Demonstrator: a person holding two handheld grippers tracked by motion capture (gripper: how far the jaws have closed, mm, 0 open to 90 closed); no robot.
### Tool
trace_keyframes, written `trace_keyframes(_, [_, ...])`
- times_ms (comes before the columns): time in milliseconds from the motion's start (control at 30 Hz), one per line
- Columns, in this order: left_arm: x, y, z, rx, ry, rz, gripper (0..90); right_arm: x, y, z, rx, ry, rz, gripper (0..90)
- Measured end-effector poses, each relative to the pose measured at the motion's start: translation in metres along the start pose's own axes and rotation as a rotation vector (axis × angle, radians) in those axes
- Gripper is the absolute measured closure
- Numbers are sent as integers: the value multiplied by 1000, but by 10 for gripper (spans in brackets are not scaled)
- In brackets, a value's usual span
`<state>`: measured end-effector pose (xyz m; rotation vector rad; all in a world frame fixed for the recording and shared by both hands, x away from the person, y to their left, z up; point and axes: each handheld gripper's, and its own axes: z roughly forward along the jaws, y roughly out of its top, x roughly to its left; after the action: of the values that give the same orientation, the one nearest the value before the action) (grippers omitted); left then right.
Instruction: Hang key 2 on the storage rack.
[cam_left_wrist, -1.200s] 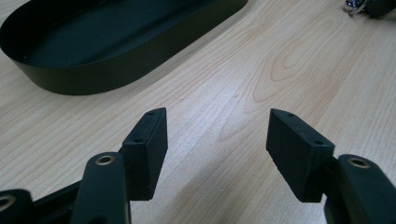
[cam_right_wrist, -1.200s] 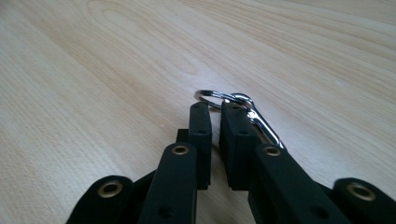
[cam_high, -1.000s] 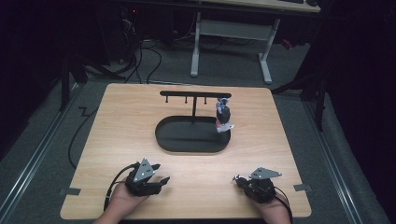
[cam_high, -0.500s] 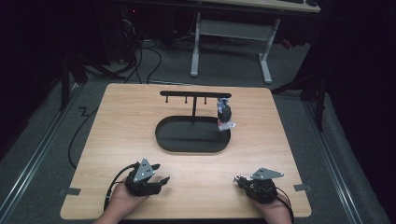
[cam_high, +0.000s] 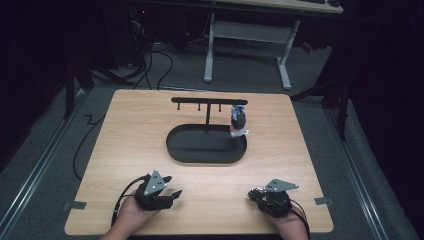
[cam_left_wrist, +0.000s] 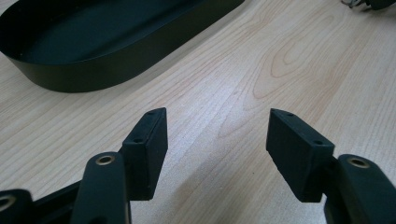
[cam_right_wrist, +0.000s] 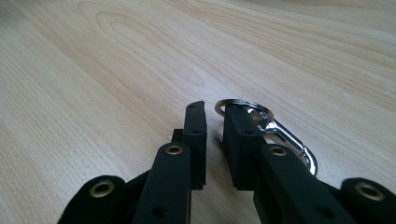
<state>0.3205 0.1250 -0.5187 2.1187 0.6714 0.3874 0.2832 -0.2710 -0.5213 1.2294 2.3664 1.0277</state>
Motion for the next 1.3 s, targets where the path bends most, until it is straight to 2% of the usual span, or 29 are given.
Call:
trace_keyframes(133, [0,0,-1,0,2,-4,394,2,0,-1,4,7,-9,798])
trace_keyframes(333, [1,-1,-1,-4,6,-7,394,-1,-3,-10,-5,1,5,790])
trace_keyframes(400, [1,-1,-2,-3,8,-9,394,-3,-4,-14,-13,0,24,790])
trace_keyframes(567, [2,-1,-3,-3,13,-12,394,-6,-9,-22,-13,-29,39,769])
trace_keyframes(667, [4,-2,-4,-4,15,-15,395,-13,-10,-28,6,-39,65,730])
trace_keyframes(733, [4,-2,-4,-7,15,-14,394,-15,-9,-30,19,-46,61,724])
trace_keyframes(900, [5,-2,-4,-8,13,-13,394,-20,2,-37,96,-81,19,694])
trace_keyframes(933, [5,-2,-5,-9,10,-11,394,-22,6,-37,134,-75,10,678])
trace_keyframes(967, [5,-2,-5,-9,10,-11,394,-22,6,-37,134,-75,10,678])
trace_keyframes(1000, [5,-2,-4,-8,10,-9,394,-21,9,-35,188,-76,-8,665])
trace_keyframes(1067, [5,-2,-4,-7,11,-10,394,-21,10,-34,207,-79,-17,661])
trace_keyframes(1133, [4,-2,-5,-8,11,-8,394,-19,15,-30,270,-81,-54,647])
trace_keyframes(1200, [4,-1,-5,-9,11,-8,396,-17,20,-27,311,-85,-80,633])
trace_keyframes(1233, [4,-1,-5,-9,11,-8,397,-17,20,-27,311,-85,-80,633])
trace_keyframes(1267, [4,-1,-6,-11,10,-10,398,-15,25,-25,344,-89,-97,630])
trace_keyframes(1300, [4,-1,-6,-11,10,-10,398,-15,25,-25,344,-89,-97,630])
